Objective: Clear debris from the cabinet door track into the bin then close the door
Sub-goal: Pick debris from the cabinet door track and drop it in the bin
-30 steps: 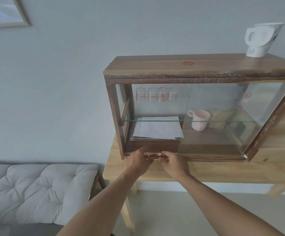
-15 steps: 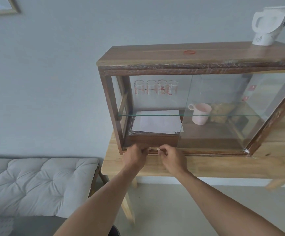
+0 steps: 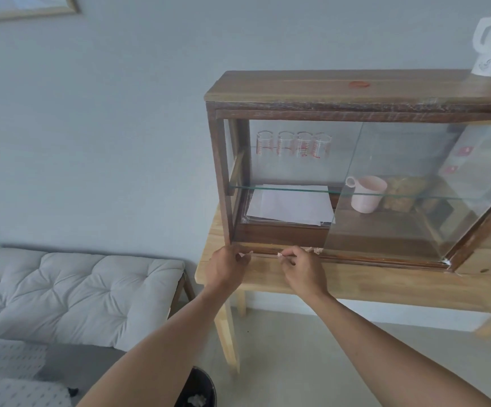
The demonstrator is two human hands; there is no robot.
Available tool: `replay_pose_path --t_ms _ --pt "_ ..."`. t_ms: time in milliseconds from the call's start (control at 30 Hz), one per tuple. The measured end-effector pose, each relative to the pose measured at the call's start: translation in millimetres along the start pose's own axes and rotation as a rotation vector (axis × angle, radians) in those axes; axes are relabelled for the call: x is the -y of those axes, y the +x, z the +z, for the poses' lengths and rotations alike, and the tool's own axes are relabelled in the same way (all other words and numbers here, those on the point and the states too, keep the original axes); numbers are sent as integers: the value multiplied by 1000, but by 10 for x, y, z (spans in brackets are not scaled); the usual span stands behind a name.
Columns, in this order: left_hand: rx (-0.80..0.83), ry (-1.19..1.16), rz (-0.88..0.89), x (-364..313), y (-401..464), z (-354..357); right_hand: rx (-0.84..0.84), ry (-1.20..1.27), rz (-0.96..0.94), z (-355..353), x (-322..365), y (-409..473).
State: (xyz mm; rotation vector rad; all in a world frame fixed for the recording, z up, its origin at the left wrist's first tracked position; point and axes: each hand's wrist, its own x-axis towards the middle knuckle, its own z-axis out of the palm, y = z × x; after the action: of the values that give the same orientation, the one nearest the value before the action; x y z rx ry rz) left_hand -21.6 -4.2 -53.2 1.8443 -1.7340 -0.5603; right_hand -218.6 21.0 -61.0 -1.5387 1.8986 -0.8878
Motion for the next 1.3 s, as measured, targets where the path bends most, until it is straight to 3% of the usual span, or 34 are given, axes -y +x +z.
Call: replay_pose_path --t_ms 400,833,1300 --pt "-58 -52 -136 827 -312 -572 111 6 -103 628 495 -356" --pt "-154 -67 -374 1866 -895 -1025 427 -2 -206 1692 1027 -829" --pt "-59 -15 -700 3089 -1580 -588 718 -227 -218 3058 463 -1209"
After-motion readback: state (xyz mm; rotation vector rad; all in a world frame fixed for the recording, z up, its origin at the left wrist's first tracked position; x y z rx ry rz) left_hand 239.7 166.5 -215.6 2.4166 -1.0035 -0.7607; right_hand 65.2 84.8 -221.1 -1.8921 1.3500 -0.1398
